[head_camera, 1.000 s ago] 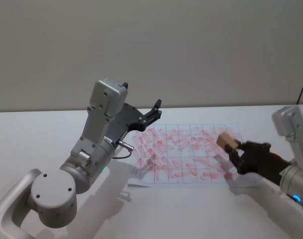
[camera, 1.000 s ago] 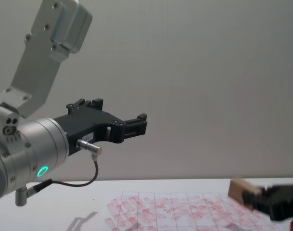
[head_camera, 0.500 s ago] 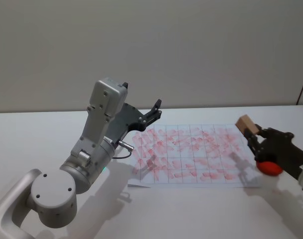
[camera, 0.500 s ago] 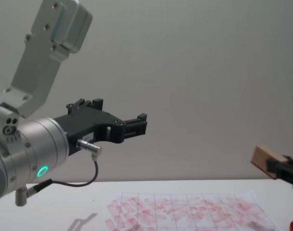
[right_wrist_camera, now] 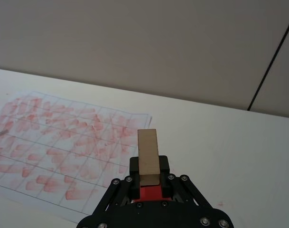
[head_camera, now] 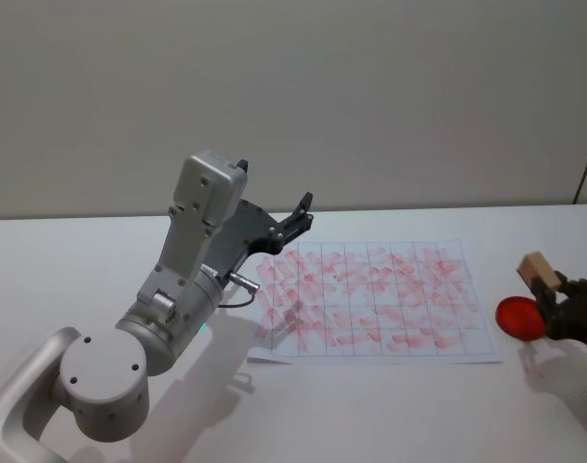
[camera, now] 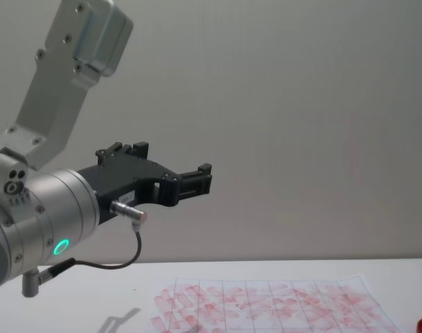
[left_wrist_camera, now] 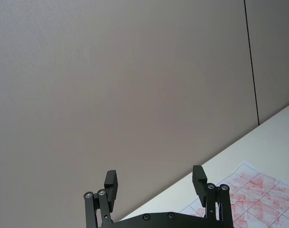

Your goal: Use the one hand to pick up the stamp and affix it onto the A4 paper.

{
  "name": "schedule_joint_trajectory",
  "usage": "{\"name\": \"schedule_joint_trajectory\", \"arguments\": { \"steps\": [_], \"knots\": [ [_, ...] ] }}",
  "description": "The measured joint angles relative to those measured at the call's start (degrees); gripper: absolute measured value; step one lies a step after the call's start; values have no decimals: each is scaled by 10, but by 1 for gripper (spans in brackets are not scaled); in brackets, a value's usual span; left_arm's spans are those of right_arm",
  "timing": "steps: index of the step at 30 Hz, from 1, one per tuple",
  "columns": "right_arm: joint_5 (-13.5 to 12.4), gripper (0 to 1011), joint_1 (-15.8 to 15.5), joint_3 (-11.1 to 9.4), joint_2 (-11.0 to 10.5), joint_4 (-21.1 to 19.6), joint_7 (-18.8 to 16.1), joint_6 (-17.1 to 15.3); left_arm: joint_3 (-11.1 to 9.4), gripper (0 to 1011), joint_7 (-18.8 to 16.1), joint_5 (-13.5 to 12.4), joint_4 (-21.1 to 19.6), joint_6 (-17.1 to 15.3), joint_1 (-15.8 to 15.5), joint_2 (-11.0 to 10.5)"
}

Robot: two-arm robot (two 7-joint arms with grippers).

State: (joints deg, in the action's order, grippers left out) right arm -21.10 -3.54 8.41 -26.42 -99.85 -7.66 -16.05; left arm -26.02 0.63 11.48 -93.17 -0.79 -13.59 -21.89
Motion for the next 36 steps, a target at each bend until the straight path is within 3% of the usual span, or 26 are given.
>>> {"name": "schedule_joint_trajectory", "arguments": {
  "steps": [12, 25, 28, 36],
  "knots": [
    [4, 214, 1, -6, -8, 9, 11, -30, 0, 1001, 0, 0, 0, 0, 0, 0],
    [25, 216, 28, 3, 3, 41, -13, -45, 0, 1001, 0, 0, 0, 0, 0, 0],
    [28, 276, 31, 4, 4, 44, -16, -46, 0, 1001, 0, 0, 0, 0, 0, 0],
    [33, 559, 38, 7, 7, 52, -22, -50, 0, 1001, 0, 0, 0, 0, 0, 0]
  ]
}}
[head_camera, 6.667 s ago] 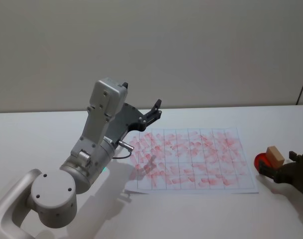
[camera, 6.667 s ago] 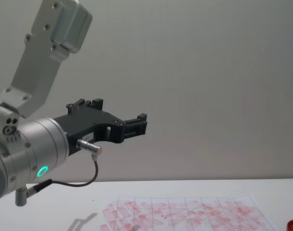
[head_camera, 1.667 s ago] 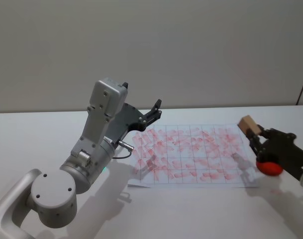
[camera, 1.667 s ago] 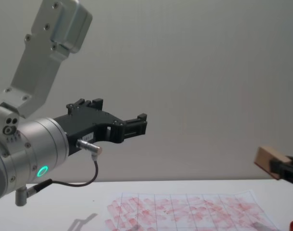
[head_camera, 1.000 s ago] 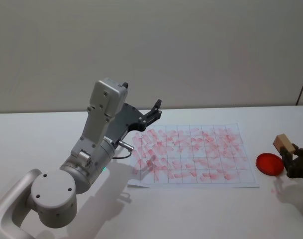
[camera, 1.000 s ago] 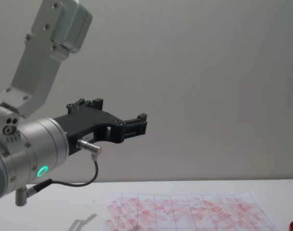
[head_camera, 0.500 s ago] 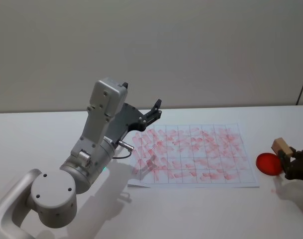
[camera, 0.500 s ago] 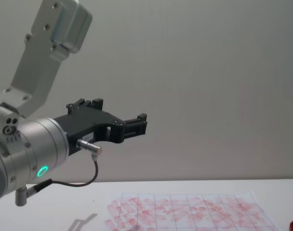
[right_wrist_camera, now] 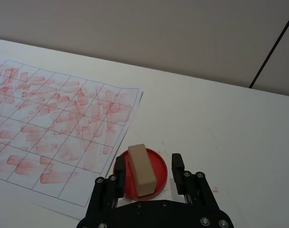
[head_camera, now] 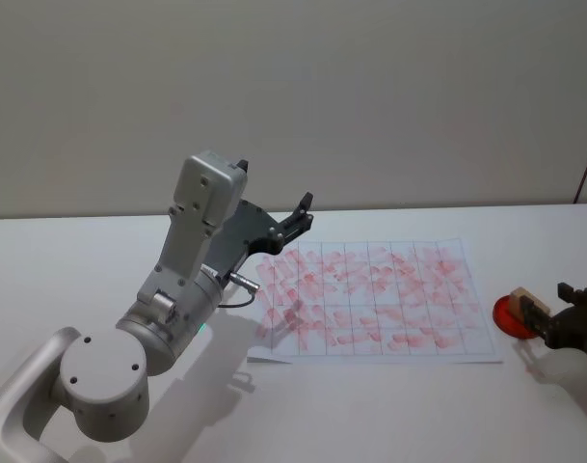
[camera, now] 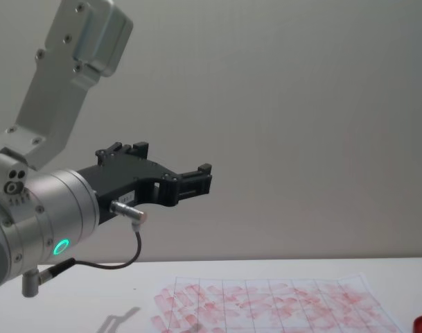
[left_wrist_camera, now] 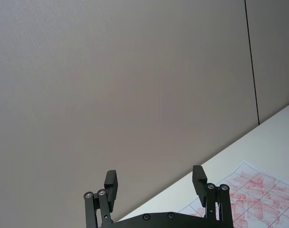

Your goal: Use the one hand to pick up the stamp and affix it onto the A4 paper.

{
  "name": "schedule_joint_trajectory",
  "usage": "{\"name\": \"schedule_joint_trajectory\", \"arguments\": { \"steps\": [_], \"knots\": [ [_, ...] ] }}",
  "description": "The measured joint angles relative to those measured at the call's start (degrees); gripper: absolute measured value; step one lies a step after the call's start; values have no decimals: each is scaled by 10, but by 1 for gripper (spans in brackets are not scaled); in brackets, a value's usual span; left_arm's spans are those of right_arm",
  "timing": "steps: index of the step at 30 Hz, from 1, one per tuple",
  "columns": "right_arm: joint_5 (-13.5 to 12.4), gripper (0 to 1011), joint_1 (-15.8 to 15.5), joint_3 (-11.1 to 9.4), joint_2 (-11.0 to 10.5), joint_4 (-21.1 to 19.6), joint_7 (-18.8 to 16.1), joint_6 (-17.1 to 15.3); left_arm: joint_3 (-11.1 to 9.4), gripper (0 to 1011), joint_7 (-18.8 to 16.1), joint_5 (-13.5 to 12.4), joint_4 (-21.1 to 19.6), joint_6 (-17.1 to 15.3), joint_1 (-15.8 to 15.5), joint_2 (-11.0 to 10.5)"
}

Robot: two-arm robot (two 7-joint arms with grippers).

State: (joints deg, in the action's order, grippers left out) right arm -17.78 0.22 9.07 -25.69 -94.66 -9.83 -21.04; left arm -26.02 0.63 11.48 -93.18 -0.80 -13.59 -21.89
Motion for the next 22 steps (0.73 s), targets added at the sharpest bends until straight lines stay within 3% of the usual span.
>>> {"name": "schedule_joint_trajectory", "arguments": {
  "steps": [14, 22],
  "knots": [
    [4, 980, 5, 2, 2, 5, -4, -3, 0, 1001, 0, 0, 0, 0, 0, 0],
    [5, 1001, 6, 2, 3, 7, -5, -3, 0, 1001, 0, 0, 0, 0, 0, 0]
  ]
}}
